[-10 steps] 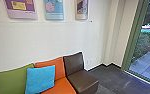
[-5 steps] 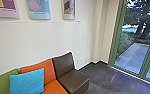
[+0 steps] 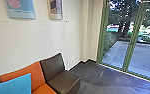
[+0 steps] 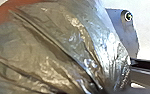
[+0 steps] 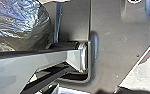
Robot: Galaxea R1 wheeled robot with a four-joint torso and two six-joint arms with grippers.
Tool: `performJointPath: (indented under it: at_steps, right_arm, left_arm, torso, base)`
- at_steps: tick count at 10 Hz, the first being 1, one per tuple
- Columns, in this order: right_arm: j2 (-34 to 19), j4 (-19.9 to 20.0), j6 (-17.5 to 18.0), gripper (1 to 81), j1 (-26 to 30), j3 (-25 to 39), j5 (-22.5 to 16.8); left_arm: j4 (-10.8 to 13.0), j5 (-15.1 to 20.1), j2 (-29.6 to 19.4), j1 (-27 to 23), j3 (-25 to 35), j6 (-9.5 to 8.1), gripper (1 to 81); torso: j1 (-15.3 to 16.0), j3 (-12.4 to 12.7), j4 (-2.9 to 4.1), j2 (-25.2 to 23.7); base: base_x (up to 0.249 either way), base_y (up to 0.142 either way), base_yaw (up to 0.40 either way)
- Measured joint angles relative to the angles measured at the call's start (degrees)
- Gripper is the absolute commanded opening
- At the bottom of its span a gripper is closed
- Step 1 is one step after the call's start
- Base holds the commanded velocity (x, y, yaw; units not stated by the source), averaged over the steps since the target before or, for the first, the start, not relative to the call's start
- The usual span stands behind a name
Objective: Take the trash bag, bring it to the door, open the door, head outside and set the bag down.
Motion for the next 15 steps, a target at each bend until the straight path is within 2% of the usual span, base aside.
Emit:
performJointPath:
  at_steps: [15]
  right_arm:
    - [0.0,0.0,0.0,81.1,0.0,0.0,0.0]
  left_arm:
    - [0.0,0.0,0.5,0.0,0.0,0.01,1.0]
  torso:
    - [0.0,0.0,0.00,0.0]
  base:
    - [0.000,0.000,-0.369]
